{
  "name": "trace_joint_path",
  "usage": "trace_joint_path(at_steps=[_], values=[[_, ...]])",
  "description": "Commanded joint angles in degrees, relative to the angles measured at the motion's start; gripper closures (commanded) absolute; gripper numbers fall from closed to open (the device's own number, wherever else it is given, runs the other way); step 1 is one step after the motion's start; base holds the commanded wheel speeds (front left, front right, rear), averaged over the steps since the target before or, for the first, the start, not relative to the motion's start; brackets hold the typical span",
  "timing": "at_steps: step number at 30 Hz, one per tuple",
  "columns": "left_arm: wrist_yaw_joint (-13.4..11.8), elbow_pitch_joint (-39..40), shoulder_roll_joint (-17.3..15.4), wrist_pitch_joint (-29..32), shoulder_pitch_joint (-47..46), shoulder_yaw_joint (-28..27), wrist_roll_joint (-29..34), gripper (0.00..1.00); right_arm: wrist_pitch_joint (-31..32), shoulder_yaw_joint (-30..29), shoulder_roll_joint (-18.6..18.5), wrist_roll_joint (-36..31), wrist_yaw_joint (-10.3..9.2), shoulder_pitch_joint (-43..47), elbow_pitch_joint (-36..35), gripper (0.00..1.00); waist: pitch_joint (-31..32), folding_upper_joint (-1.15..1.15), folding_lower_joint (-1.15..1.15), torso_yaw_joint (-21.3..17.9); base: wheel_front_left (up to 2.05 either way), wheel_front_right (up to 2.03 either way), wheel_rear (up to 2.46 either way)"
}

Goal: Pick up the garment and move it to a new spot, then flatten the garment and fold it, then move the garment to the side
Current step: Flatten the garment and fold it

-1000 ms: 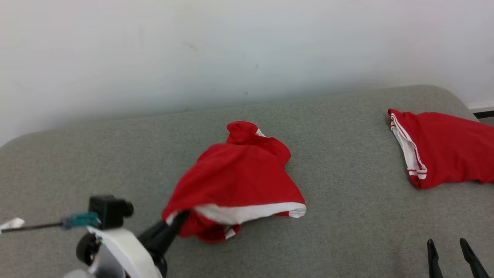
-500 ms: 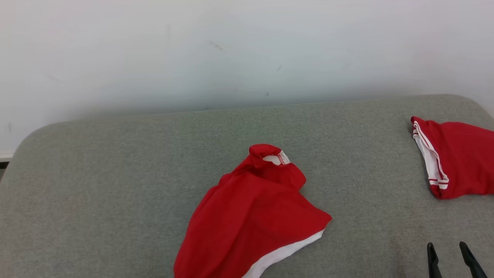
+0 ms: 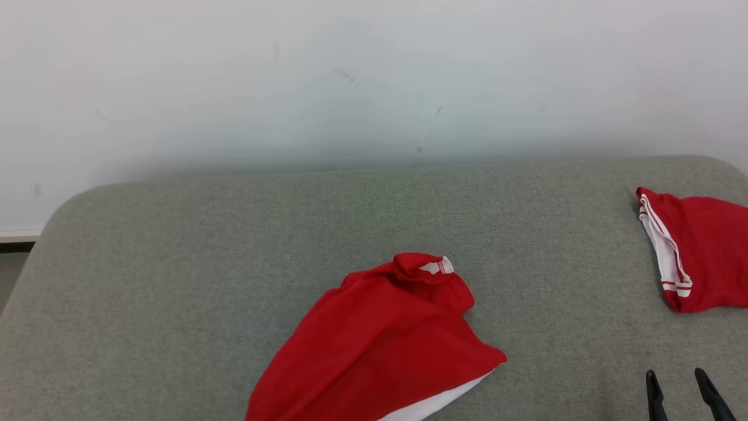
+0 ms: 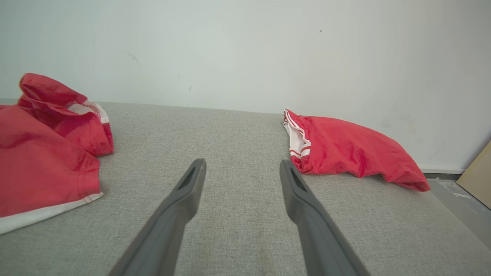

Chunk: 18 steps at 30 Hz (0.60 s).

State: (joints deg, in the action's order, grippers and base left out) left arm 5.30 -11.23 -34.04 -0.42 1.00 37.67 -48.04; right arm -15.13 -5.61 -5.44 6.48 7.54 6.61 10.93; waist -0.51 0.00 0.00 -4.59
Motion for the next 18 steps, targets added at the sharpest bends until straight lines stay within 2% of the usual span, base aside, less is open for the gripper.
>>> trace_joint_path(at_steps=[1,6,10,14,18], values=[[-0.4,0.5,-1.4,0.8,1.4,-0.9,-1.5,0.00,0.0,0.1,-0.3,0.2,-0.12,0.7,0.2,0.00,0.1,0.00,0.00,0.0,0.00,0.00,0.00],[-5.0,3.8,-5.7,1.9,2.3,-3.6,-0.6,0.00,0.0,0.0,-0.3,0.0,-0.12,0.8,0.0,0.00,0.4,0.00,0.00,0.1,0.00,0.00,0.00],[-7.7,8.8,-6.6,1.4,0.3,-5.4,0.1,0.00,0.0,0.3,-0.1,-0.1,-0.12,0.5,0.0,0.00,0.6,0.00,0.00,-0.4,0.00,0.00,0.00],[-8.7,14.0,-5.5,2.3,-3.0,-4.5,2.5,0.00,0.0,0.9,-0.1,-0.1,-0.12,0.0,-0.2,0.00,0.5,0.00,0.00,-1.7,0.00,0.00,0.00],[-8.1,17.1,-2.6,4.0,-7.8,-1.8,5.1,0.00,0.0,1.0,-0.2,-0.1,-0.12,-0.7,-0.4,0.00,0.1,0.00,0.00,-3.8,0.00,0.00,0.00]])
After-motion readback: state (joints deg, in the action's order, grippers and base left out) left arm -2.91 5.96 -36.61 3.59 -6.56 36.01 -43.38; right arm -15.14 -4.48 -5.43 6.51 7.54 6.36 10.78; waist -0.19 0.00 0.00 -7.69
